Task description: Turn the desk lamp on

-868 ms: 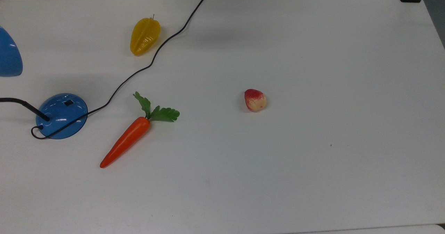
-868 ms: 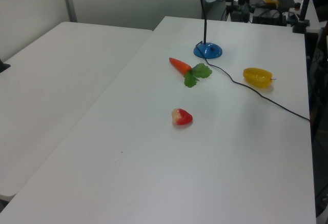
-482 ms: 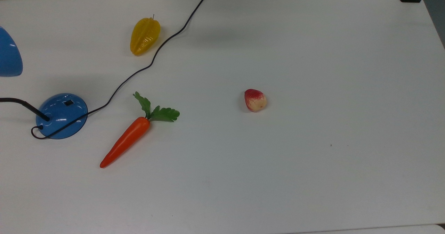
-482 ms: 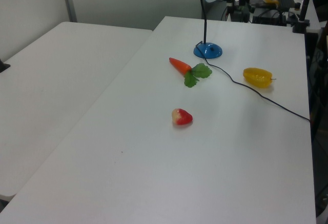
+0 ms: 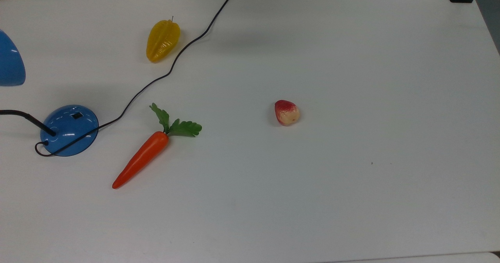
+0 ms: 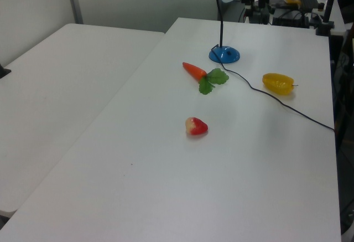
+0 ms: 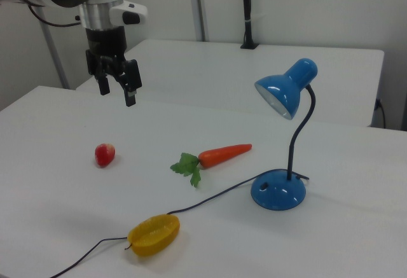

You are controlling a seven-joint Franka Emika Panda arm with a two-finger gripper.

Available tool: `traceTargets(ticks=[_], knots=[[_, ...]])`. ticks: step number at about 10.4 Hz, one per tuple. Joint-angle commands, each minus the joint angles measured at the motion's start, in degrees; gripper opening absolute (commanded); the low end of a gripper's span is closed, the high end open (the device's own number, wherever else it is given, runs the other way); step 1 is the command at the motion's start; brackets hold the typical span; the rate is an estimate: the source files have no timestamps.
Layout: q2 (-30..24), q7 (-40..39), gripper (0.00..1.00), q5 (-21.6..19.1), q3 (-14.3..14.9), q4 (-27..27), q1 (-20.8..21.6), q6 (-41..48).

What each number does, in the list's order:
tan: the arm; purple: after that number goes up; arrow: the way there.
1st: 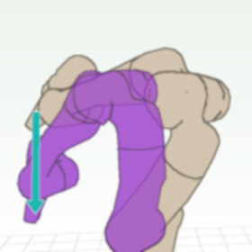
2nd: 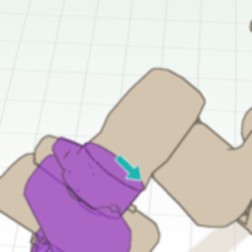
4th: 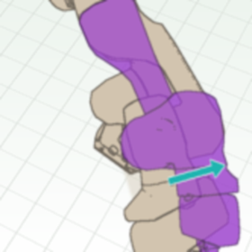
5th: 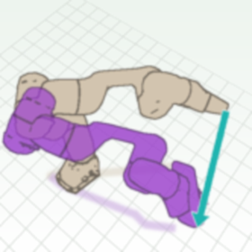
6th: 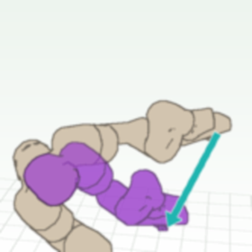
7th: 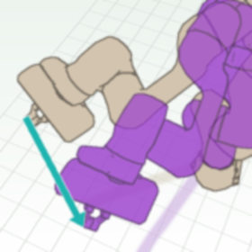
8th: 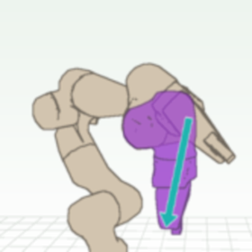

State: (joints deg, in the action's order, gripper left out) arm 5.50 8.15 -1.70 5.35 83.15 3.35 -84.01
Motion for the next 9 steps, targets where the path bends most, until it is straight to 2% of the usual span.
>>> traceTargets(ticks=[1,2,3,4,5,6,7,9], knots=[[-1.8,-0.77,0.97,-0.41,0.54,2.71,0.87,-2.12],[-2.33,-1.29,0.89,-0.41,0.63,3.24,0.87,-2.21],[-2.42,-1.55,0.69,-0.49,0.63,3.33,0.7,-2.21],[-2.51,-1.56,0.41,-0.58,0.63,3.5,0.52,-2.12],[-2.86,-1.47,0.2,-0.76,0.63,4.29,0.52,-2.12],[-3.56,-1.03,0.06,-1.37,0.63,5.17,0.43,-2.12],[-3.65,-0.59,0.0,-1.46,0.63,5.61,0.52,-2.03],[-3.91,1.16,0.0,-3.3,1.15,6.58,0.08,-3.51]])
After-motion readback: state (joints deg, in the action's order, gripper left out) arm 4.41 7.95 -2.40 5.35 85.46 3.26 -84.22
